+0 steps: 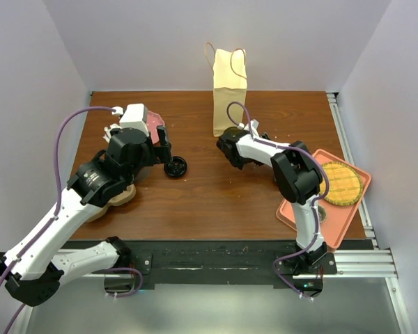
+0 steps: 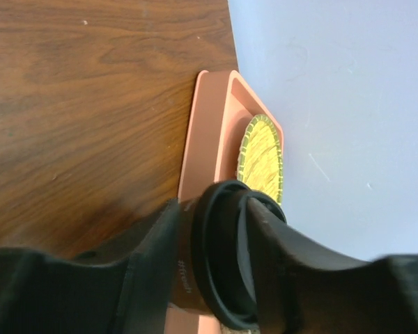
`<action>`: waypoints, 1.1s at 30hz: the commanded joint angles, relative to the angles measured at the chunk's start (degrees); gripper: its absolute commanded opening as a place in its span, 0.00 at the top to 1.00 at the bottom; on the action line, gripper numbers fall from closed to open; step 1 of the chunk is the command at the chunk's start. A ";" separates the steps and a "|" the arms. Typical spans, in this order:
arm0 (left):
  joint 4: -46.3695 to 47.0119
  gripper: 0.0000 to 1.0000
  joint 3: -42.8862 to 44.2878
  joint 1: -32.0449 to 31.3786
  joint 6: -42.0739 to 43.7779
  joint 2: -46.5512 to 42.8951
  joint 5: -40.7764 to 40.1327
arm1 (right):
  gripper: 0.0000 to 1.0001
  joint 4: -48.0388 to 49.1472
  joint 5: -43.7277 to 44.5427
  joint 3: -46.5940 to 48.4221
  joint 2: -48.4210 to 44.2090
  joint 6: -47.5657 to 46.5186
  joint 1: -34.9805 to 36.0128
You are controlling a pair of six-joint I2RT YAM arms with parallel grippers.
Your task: Pack the takeout coffee
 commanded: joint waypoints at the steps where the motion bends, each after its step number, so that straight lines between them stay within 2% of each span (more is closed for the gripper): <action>1: 1.23 0.00 1.58 -0.38 0.19 -0.89 -1.47 | 0.46 -2.95 0.95 2.82 -1.56 7.88 0.30; 10: 1.93 0.00 2.02 -0.38 0.71 -0.81 -1.11 | 0.39 0.56 -3.96 3.00 -3.67 4.89 0.39; 16: 1.67 0.00 4.39 -0.47 1.24 0.24 -0.50 | 0.37 2.15 -9.59 7.64 -7.71 -2.04 0.39; 19: 0.62 0.00 8.77 -0.38 1.07 2.70 0.47 | 0.38 2.41 -15.29 14.58 -10.78 -7.23 0.04; 22: 1.31 0.00 9.76 -0.29 0.80 4.02 1.08 | 0.39 7.85 -25.39 21.09 -14.13 -15.91 -1.01; 25: 1.68 0.00 11.41 0.06 3.09 6.91 4.60 | 0.39 7.96 -34.98 31.62 -13.52 -16.90 -3.73; 29: -1.76 0.00 15.82 0.24 -1.81 11.84 4.77 | 0.39 9.17 -41.75 49.00 -8.61 -19.63 -6.46; 33: -3.17 0.01 18.98 0.85 -4.56 14.74 8.72 | 0.39 10.32 -49.48 57.57 -3.86 -15.86 -11.03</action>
